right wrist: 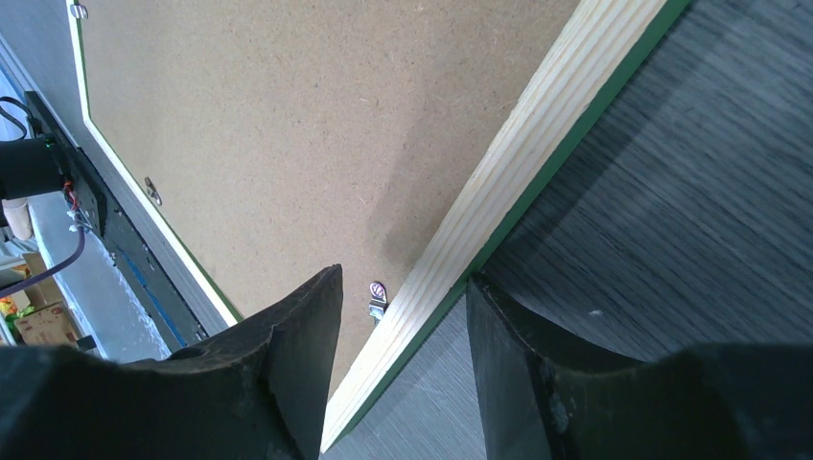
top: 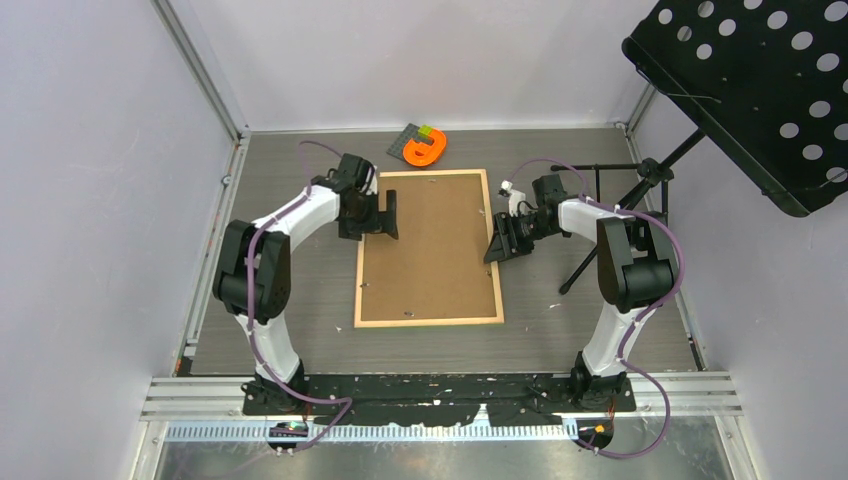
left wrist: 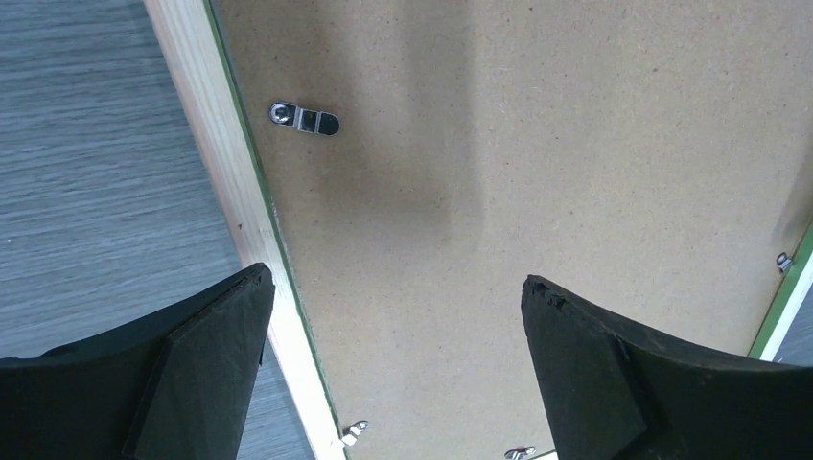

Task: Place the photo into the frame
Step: Place the photo frame item in the photo frame.

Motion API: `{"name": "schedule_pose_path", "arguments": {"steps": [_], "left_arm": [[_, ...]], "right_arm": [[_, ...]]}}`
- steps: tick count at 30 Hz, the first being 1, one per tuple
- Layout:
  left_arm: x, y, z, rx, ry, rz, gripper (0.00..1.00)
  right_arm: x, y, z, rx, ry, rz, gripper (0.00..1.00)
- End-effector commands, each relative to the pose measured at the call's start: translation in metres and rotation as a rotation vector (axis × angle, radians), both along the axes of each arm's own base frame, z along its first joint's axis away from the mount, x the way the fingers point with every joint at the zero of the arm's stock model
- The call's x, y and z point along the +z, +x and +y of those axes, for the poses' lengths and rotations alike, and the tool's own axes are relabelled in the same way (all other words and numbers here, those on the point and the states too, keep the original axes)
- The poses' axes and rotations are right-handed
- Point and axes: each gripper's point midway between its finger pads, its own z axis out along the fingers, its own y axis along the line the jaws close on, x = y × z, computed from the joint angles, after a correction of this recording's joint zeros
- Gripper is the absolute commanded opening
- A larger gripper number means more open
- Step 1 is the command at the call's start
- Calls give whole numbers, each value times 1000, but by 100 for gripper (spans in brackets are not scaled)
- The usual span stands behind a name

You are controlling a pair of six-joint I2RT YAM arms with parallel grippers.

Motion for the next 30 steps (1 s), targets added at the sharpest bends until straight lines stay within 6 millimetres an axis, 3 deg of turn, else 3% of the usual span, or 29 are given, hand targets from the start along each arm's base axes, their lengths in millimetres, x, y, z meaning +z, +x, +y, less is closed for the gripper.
{"name": "schedule_pose_path", "arguments": {"steps": [1,11,14,23,30], "left_arm": [[23,7,4,-4,15,-76,100],[45,-3,7,-83,12,-145,100],[50,-20,9,-172,24,-144,99],[25,-97,-5,-476,-7,-84,97],[17,-117,-13,-576,17,-72,95]], "right_arm": [[10,8,7,20,28,-49,56],[22,13,6,21,22,-96,56],[29,17,5,21,14,-126,56],[35,22,3,16,2,-181,56],[38,20,0,13,-11,-208,56]]}}
